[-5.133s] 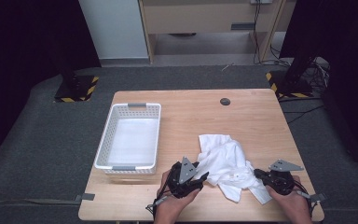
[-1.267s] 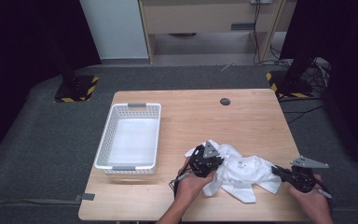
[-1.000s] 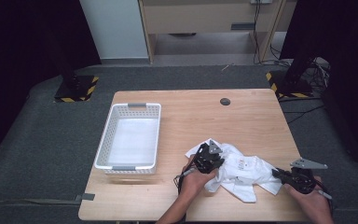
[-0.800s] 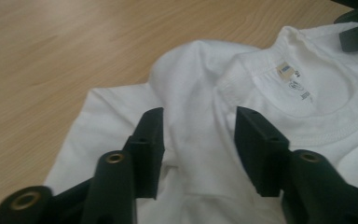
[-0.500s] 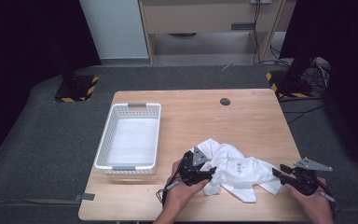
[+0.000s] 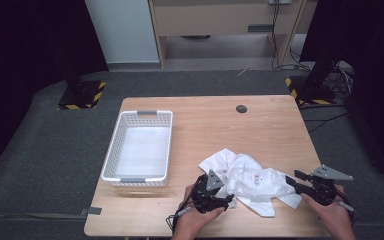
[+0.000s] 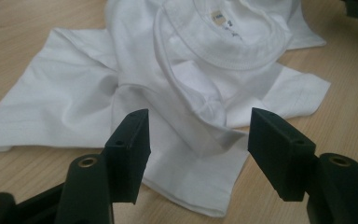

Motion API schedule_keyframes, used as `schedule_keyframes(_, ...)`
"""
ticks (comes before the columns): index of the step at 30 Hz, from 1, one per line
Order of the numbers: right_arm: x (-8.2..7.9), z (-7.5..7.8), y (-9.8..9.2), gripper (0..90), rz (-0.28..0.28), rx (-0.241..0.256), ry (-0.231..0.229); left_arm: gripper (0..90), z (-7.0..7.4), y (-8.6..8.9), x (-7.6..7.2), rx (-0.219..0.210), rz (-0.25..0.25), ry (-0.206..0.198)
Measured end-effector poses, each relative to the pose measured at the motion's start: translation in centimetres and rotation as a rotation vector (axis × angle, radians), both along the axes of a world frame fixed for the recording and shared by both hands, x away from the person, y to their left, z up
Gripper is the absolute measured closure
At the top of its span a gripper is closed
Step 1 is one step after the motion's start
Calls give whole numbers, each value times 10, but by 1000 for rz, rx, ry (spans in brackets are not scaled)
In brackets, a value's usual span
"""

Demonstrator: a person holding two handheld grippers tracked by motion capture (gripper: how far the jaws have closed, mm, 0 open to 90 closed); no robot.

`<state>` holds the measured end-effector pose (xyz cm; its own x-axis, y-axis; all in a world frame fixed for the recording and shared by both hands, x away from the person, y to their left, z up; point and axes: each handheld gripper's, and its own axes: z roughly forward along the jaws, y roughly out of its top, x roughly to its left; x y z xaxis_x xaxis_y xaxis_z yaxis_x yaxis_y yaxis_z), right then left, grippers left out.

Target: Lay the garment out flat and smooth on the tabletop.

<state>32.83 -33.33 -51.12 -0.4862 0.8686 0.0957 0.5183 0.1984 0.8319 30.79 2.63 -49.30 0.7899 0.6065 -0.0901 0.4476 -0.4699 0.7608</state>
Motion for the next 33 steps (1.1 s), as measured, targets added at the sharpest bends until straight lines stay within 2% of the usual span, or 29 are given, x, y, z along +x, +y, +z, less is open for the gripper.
schedule_keyframes(2,6,-5,5,480,18,-22,8,397,-5,-1,-1,8,-5,9)
schedule_keyframes(4,11,-11,10,531,38,-37,28,433,-9,-2,-2,16,-17,15)
schedule_keyframes(7,13,-14,16,793,79,-76,59,441,-9,-3,-3,19,-13,7)
schedule_keyframes(9,11,-10,18,889,91,-77,49,441,-8,-3,-2,17,-12,4)
schedule_keyframes(11,9,-5,15,893,70,-78,40,448,-8,-3,-3,27,-15,-1)
schedule_keyframes(13,10,-4,7,894,13,-70,42,448,-9,-3,-3,40,-14,1)
schedule_keyframes(16,11,-9,-7,894,-65,-61,65,445,-9,-2,-4,51,-12,-6)
schedule_keyframes(18,11,-11,-12,894,-91,-55,82,444,-7,-2,-4,55,-16,-8)
schedule_keyframes(23,12,-18,-12,882,-90,-64,111,446,-7,-3,-6,51,-38,6)
schedule_keyframes(26,13,-19,-12,860,-88,-67,112,452,-10,-8,-9,63,-68,12)
schedule_keyframes(33,9,-16,-12,734,-103,-51,96,439,-15,-19,-15,69,-85,18)
